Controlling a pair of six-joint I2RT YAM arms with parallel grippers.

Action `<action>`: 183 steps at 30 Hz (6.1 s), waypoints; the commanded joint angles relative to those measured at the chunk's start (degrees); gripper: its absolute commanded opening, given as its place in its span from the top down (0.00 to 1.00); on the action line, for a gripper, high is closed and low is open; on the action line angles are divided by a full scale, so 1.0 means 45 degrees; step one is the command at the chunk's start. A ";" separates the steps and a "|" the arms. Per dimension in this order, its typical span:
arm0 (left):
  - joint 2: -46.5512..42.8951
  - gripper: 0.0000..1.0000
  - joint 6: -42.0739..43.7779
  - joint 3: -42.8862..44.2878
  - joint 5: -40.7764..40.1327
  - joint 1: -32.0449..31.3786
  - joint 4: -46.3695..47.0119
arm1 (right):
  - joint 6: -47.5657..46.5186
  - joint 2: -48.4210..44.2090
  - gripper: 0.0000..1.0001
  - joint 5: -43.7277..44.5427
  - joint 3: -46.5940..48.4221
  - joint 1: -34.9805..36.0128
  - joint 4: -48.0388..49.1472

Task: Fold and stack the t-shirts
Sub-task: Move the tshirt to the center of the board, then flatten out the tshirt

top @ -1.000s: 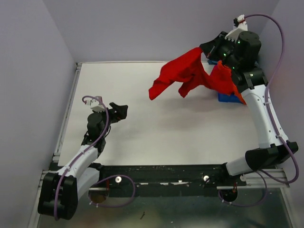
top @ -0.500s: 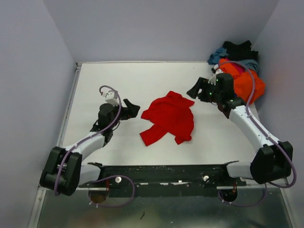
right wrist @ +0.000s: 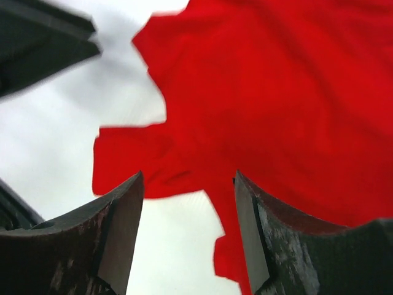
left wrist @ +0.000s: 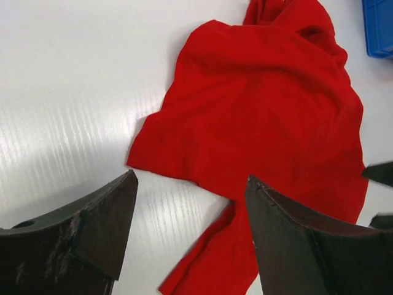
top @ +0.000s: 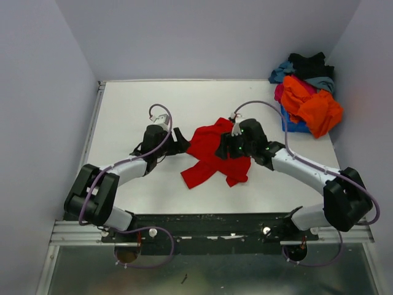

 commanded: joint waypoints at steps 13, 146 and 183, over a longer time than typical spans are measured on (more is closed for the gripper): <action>0.3136 0.35 0.0536 0.3171 -0.2985 -0.0780 -0.4761 | 0.0172 0.1523 0.31 0.2811 -0.0902 0.4299 0.1146; 0.2373 1.00 0.3036 1.2363 -0.6249 -0.2580 -1.0773 | 0.2066 -0.4314 0.99 0.4668 0.0347 -0.0186 -0.4867; -0.2468 1.00 0.2763 1.5326 -0.5351 0.1954 -1.2654 | 0.0271 -0.1832 0.50 -0.3498 0.7604 -0.2458 -0.4129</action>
